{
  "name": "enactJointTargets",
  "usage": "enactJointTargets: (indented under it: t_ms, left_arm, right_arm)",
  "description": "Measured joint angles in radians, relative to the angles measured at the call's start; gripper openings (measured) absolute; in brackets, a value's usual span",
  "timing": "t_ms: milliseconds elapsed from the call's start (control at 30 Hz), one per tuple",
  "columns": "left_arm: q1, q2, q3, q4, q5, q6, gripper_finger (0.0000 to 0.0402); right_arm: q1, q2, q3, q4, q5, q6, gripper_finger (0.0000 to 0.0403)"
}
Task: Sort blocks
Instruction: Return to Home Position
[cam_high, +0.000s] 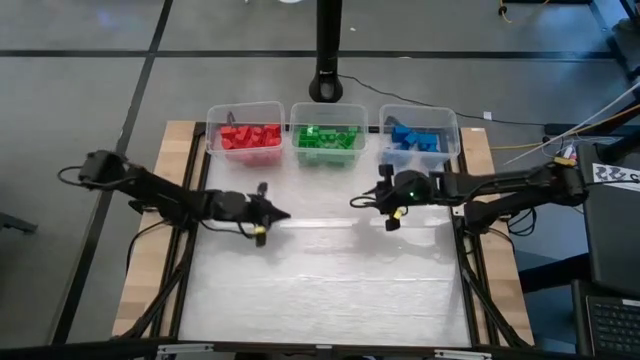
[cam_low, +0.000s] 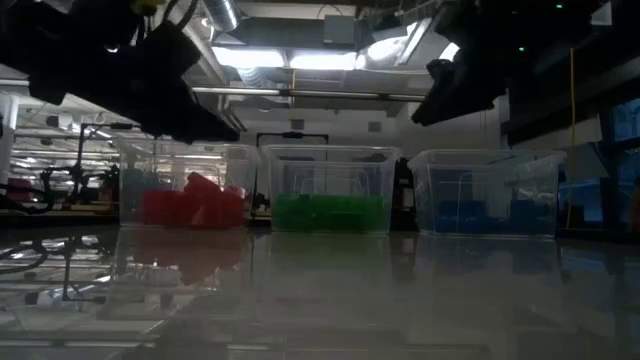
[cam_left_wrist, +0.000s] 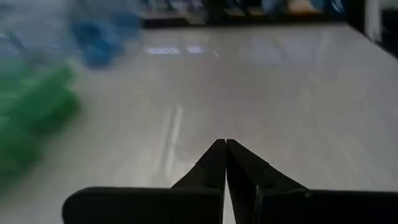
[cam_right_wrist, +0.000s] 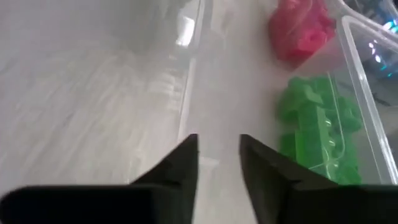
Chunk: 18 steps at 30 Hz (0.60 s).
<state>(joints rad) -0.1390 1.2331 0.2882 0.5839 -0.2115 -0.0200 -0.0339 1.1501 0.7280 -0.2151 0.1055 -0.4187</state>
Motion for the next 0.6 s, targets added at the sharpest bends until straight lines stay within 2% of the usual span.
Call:
enactJointTargets:
  t_ms: [133, 300, 600]
  left_arm:
    - [0.066, -0.151, -0.076, -0.007, 0.000, 0.025, 0.0001]
    - [0.122, -0.317, -0.165, 0.000, 0.002, 0.028, 0.0001]
    - [0.182, -0.529, -0.278, 0.007, -0.001, 0.017, 0.0001]
  right_arm:
    - [0.010, -0.046, -0.055, 0.042, -0.007, 0.000, 0.0063]
    - [0.008, -0.144, -0.136, 0.106, -0.033, -0.004, 0.0008]
    - [0.008, -0.361, -0.329, 0.243, -0.030, 0.023, 0.0020]
